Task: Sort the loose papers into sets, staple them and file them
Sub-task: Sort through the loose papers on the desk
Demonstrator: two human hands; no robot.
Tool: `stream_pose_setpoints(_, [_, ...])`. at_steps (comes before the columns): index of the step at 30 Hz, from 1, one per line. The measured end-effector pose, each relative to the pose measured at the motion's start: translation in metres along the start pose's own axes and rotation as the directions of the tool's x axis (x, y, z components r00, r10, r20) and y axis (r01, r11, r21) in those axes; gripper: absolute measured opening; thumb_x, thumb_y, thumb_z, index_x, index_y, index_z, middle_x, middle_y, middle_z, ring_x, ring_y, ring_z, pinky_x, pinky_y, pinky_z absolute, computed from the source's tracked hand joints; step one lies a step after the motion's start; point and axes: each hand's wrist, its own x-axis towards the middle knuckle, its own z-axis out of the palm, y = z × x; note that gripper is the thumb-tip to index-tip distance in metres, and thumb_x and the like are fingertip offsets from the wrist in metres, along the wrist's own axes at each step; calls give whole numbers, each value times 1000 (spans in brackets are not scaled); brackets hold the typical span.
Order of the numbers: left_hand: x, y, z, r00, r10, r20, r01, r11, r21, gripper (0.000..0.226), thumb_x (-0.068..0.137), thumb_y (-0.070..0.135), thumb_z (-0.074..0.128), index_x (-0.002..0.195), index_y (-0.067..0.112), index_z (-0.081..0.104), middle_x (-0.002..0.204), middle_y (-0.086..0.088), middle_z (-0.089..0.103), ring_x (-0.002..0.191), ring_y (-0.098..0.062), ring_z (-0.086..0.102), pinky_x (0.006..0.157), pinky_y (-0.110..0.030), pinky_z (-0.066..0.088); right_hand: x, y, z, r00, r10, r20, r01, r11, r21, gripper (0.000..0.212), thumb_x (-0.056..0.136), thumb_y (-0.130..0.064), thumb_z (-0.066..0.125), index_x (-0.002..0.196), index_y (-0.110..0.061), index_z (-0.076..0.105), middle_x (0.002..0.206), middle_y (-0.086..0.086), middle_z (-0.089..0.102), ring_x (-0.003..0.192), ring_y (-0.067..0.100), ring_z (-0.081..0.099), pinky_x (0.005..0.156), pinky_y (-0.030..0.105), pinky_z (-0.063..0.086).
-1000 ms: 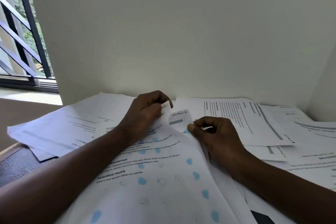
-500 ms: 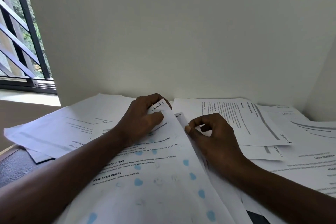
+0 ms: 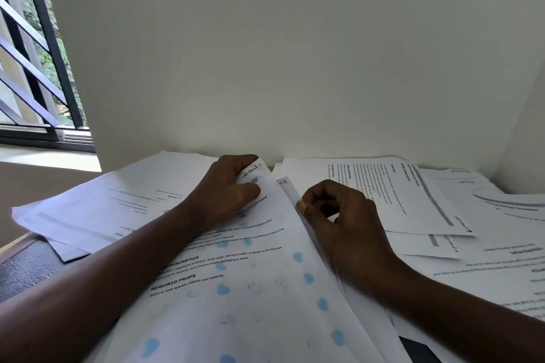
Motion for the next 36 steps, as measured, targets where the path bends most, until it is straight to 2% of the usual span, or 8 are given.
stream_pose_setpoints(5, [1,-3,-1,1000,3,2,-3,1000,0,30,61,28,54,80,8,66,74,-20,64,64,-19,54,63,-36,43,1,0,-3,998,17,53,-22,994,112,33,89,-19,77,114,-36,65,76,-18,76,85,-1,68,80,23,47])
stream_pose_setpoints(11, [2,-3,-1,1000,-8,11,8,1000,23,37,58,30,54,88,15,70,80,-12,69,70,-20,59,64,-38,47,6,5,-3,993,111,48,-120,959,258,15,82,-21,87,88,-29,76,74,-8,77,77,11,73,85,42,59])
stream_pose_setpoints(17, [-2,4,1,1000,-15,26,14,999,46,22,68,3,51,77,17,66,62,1,59,54,-19,49,51,-28,41,5,1,-2,993,86,77,-109,926,362,8,92,-27,77,85,-24,80,83,-7,79,86,9,75,90,38,57])
stream_pose_setpoints(19, [-2,5,-1,999,-19,29,19,1000,-3,21,71,-13,47,69,5,57,57,-1,49,51,-16,41,47,-23,33,7,4,-3,992,116,50,-126,936,329,14,96,-27,71,85,-23,80,84,-12,78,87,4,72,89,32,54])
stream_pose_setpoints(21, [-1,3,-3,999,-26,39,28,998,-61,6,65,-10,47,69,-9,43,61,-8,41,56,-16,35,48,-25,27,9,9,-1,990,142,5,-140,964,225,7,94,-26,72,90,-27,78,85,-18,76,80,-2,68,79,25,50])
stream_pose_setpoints(25, [1,-7,-7,999,-30,43,35,992,-125,19,58,-4,45,60,11,33,62,-8,34,62,-22,28,50,-42,23,10,13,4,984,172,38,-174,981,81,22,87,-31,78,107,-33,69,96,-15,71,80,6,66,81,30,54])
stream_pose_setpoints(27, [2,-11,-7,998,-28,51,35,990,-140,19,59,-6,46,62,6,31,63,-10,34,63,-24,27,52,-46,23,10,12,4,985,167,49,-170,983,75,27,85,-34,80,109,-35,66,95,-15,69,81,7,65,81,29,54])
stream_pose_setpoints(36, [1,-5,-5,996,-5,94,23,982,-186,25,64,-7,46,54,16,45,60,-10,40,64,-27,32,56,-46,23,11,16,3,989,141,45,-143,988,62,12,81,-33,85,86,-31,74,83,-16,72,74,7,64,72,28,53])
